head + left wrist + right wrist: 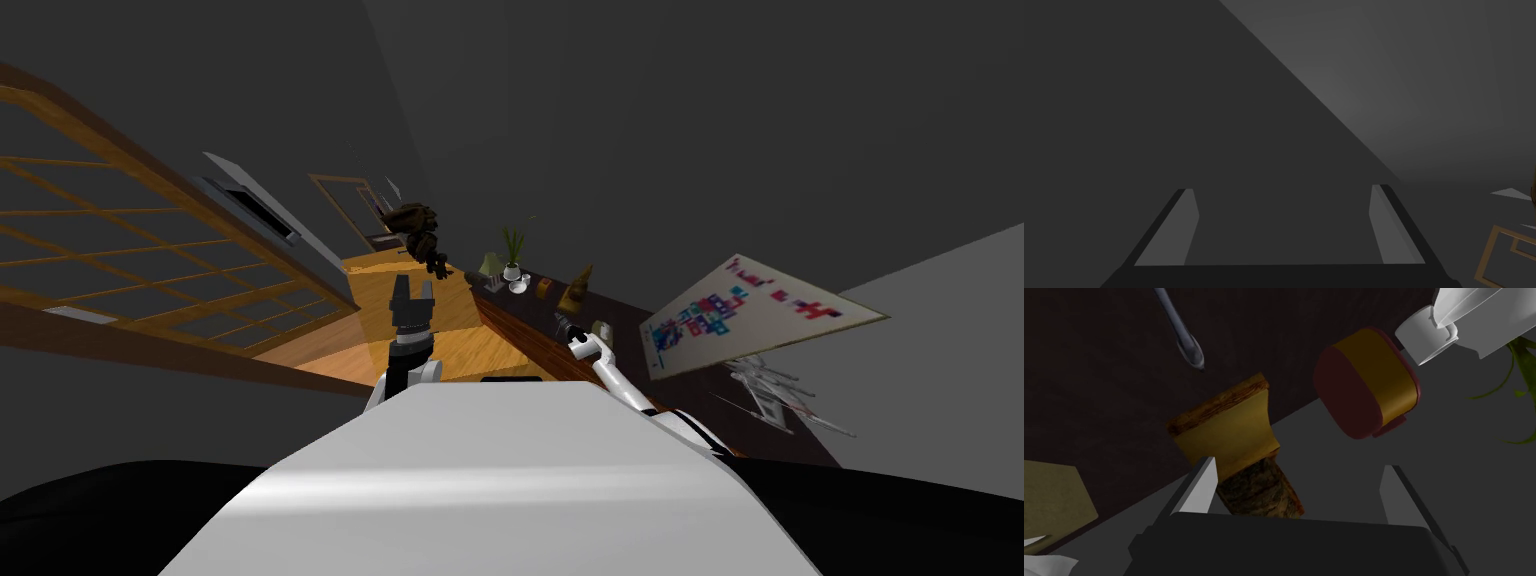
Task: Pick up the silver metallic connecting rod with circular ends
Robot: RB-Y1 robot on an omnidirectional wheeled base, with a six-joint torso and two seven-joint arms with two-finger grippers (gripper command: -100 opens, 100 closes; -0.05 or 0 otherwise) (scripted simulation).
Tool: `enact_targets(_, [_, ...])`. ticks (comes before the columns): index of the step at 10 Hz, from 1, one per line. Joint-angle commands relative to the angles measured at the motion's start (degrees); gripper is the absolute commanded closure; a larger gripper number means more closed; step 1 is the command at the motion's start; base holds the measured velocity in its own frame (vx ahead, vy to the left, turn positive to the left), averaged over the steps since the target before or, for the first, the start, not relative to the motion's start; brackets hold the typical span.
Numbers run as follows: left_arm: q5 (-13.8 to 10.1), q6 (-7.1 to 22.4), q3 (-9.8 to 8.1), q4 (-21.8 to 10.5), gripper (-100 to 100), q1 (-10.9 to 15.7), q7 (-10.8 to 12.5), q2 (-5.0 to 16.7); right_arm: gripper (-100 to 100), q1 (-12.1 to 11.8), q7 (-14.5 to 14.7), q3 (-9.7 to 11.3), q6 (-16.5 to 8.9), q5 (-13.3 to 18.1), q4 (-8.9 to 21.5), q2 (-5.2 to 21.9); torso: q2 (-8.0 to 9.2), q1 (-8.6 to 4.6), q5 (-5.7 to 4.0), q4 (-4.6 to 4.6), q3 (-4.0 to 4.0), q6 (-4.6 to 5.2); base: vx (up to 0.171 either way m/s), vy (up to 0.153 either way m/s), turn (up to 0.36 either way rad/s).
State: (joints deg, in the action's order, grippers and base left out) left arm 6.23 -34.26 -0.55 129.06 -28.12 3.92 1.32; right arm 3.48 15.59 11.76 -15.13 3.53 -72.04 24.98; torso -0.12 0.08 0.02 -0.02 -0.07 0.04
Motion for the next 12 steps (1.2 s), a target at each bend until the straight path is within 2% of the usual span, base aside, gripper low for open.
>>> enact_targets(1, [0.00,0.00,0.00,0.00,0,0.00,0.00,0.00,-100,0.60,0.30,0.54,-0.90,-0.25,1.72,0.42,0.00,0.00,0.00,0.00,0.00,0.00,0.028,0.021,0.033])
enact_targets(2, [0.00,0.00,0.00,0.00,0,0.00,0.00,0.00,-100,1.73,0.80,1.56,-2.28,-0.61,4.10,1.00,0.00,-0.01,0.00,0.00,0.00,0.01,0.039,0.023,0.049])
enact_targets(3, [0.00,0.00,0.00,0.00,0,0.00,0.00,0.00,-100,1.73,0.80,1.56,-2.28,-0.61,4.51,1.00,-0.03,0.00,0.00,0.00,-0.02,0.00,0.036,0.021,0.024])
enact_targets(5, [0.00,0.00,0.00,0.00,0,0.00,0.00,0.00,-100,3.77,1.70,3.66,-4.80,-1.41,8.65,1.98,-0.05,0.02,0.00,-0.01,-0.03,0.01,0.054,0.037,0.056])
enact_targets(6, [0.00,0.00,0.00,0.00,0,0.00,0.00,0.00,-100,3.77,1.70,3.66,-4.80,-1.41,9.74,1.98,-0.11,0.07,0.02,-0.02,-0.06,-0.01,0.049,0.031,0.021])
enact_targets(9, [0.00,0.00,0.00,0.00,0,-0.01,0.00,0.00,-100,6.25,2.74,6.83,-7.95,-2.74,15.74,3.09,-0.12,0.03,0.01,-0.02,-0.07,0.01,0.066,0.030,0.037])
enact_targets(10, [0.00,0.00,0.00,0.00,0,-0.01,0.00,0.00,-100,6.25,2.74,6.83,-7.95,-2.74,16.57,3.09,-0.17,0.04,0.02,-0.03,-0.10,0.01,0.067,0.029,0.007])
enact_targets(12, [0.00,0.00,0.00,0.00,0,-0.01,0.00,0.00,-100,7.53,3.25,8.83,-9.62,-3.65,20.41,3.65,-0.10,0.06,0.01,-0.03,-0.06,0.01,0.060,0.038,0.021])
